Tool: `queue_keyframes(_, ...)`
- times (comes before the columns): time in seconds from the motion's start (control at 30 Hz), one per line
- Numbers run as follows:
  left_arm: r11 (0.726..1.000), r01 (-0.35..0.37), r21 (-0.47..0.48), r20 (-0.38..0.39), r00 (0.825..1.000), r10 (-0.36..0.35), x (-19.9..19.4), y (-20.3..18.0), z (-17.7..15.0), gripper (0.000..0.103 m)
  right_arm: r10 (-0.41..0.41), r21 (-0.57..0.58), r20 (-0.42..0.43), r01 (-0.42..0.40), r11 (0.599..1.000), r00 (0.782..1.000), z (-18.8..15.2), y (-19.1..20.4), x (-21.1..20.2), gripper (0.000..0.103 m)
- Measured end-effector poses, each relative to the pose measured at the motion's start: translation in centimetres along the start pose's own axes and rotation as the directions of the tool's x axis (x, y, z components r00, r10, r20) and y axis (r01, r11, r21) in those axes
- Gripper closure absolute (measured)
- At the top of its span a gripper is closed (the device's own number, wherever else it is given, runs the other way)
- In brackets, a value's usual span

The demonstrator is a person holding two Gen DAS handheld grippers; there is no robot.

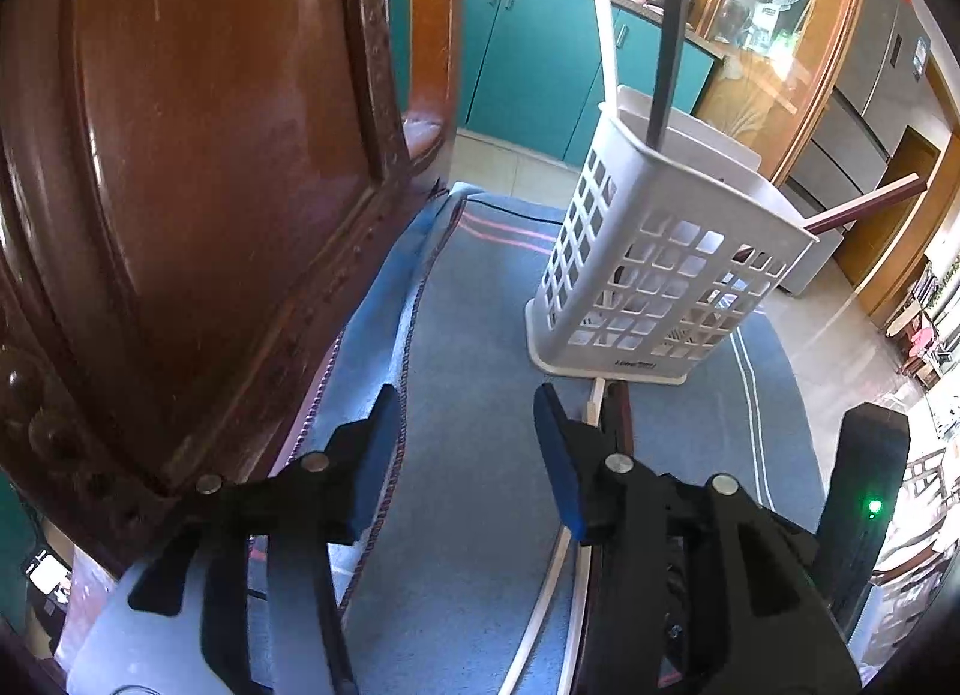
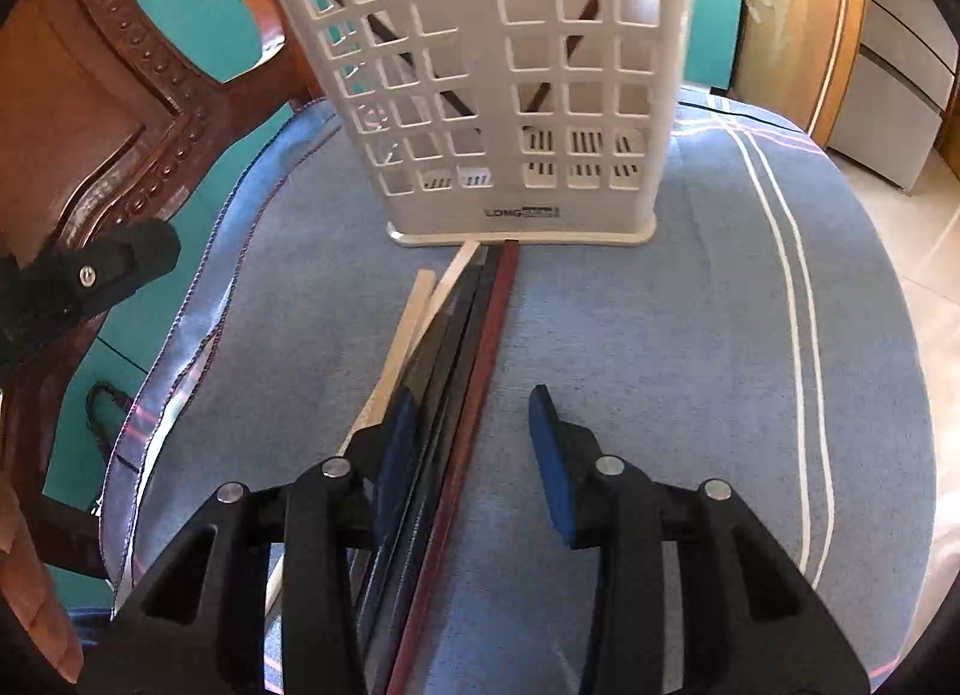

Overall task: Organize utensils
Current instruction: 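Open both grippers to drop the chopsticks into the white caddy, then lower both open grippers back over the remaining chopsticks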

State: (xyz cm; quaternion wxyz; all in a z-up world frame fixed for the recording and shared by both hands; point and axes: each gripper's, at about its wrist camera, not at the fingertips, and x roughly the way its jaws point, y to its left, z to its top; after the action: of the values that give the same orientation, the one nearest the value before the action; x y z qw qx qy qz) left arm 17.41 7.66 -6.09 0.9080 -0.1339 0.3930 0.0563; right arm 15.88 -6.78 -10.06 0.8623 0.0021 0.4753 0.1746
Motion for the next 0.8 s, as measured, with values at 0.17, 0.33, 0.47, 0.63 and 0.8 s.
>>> queue_keyframes(0.17, 1.000, -0.008, 0.010, -0.010, 1.000, 0.008, 0.2, 0.0, -0.4, 0.052, 0.026, 0.041, -0.028, -0.025, 0.999, 0.999, 0.2, -1.2, -0.7, 0.085)
queue_keyframes(0.33, 1.000, -0.006, 0.018, -0.048, 0.999, 0.006, 0.6, -0.2, -2.1, 0.052, -0.017, 0.123, -0.039, 0.021, 0.992, 0.999, 0.4, -4.3, -2.0, 0.103)
queue_keyframes(0.47, 0.999, 0.007, 0.044, -0.058, 0.998, -0.004, 0.3, -0.5, -2.9, 0.050, -0.061, 0.177, -0.031, 0.066, 0.982, 0.998, 0.1, -6.6, -3.2, 0.102)
queue_keyframes(0.63, 1.000, 0.019, 0.008, -0.067, 0.998, -0.018, -0.2, -0.3, -3.2, 0.048, -0.023, 0.173, 0.013, 0.021, 0.985, 1.000, -0.6, -6.9, -4.1, 0.093)
queue_keyframes(0.8, 0.999, 0.051, 0.019, -0.074, 0.996, -0.050, -0.8, -1.1, -3.3, 0.042, -0.041, 0.067, -0.053, 0.044, 0.997, 0.998, -0.7, -3.9, -2.2, 0.073)
